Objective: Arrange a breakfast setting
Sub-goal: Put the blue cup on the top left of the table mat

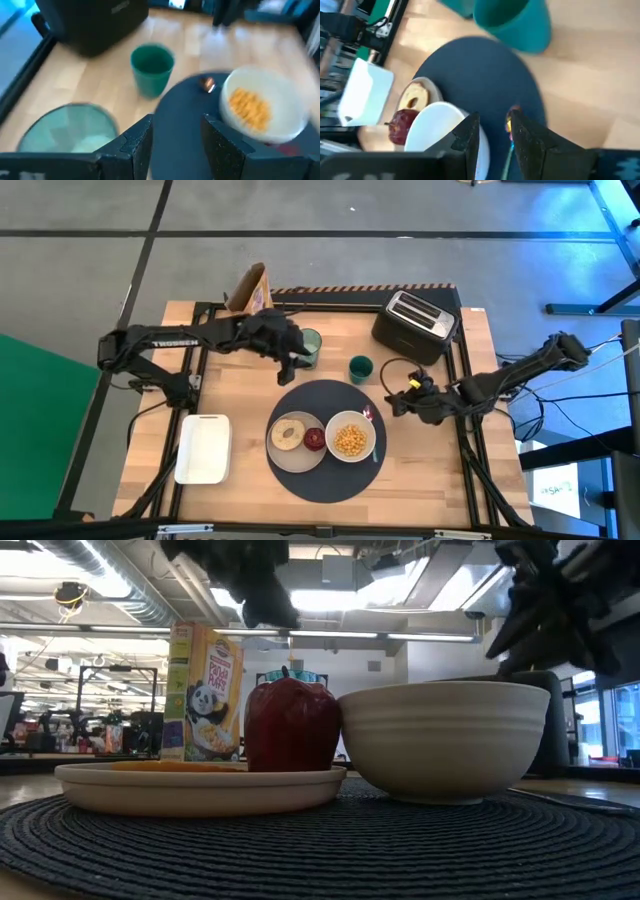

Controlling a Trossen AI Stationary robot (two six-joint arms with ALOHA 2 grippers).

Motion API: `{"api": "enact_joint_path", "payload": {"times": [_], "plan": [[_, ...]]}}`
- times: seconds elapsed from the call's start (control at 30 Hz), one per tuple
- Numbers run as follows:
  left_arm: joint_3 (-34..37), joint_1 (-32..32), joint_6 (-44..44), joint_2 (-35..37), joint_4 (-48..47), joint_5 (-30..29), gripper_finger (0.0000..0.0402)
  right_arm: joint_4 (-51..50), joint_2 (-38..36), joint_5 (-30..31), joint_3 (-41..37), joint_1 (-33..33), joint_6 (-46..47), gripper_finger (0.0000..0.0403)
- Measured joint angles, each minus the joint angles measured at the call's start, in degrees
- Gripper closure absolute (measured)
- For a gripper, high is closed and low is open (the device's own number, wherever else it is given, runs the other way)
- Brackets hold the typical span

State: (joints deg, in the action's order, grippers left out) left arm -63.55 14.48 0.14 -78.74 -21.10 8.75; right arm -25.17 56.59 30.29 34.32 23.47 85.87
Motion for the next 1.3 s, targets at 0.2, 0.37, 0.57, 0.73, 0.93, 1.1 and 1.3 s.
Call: {"api": "enact_joint_path", "payload": {"times": [0.2,0.37,0.57,0.73,0.93,1.1,1.3], "plan": [[0.0,2.3,9.4,-4.48,-0.96,-0.95,0.0245,-11.0,-1.08,-1.48,6.73,-3.05,-6.01,0.0302],[0.0,3.9,11.3,-7.18,-1.14,-4.77,0.0245,-12.33,-1.07,-2.89,9.07,-5.93,-11.62,0.0302],[0.0,4.54,15.52,-8.72,-1.75,-7.53,0.0245,-12.28,-1.07,-6.12,9.63,-9.77,-16.96,0.0302],[0.01,4.53,20.27,-9.39,-4.81,-5.72,0.026,-11.88,-1.07,-9.29,9.63,-12.8,-20.4,0.0302],[0.04,4.11,24.55,-9.9,-6.98,-6.05,0.0344,-10.28,-1.04,-12.18,9.62,-15.91,-23.47,0.0302],[0.04,4.09,26.24,-9.83,-7.26,-6.23,0.0389,-7.73,-1.04,-14.3,9.61,-17.25,-24.9,0.0302],[-5.74,-0.5,33.07,-8.98,-15.75,-5.66,0.0394,-4.38,-1.02,-16.17,9.61,-17.14,-24.39,0.0302]]}}
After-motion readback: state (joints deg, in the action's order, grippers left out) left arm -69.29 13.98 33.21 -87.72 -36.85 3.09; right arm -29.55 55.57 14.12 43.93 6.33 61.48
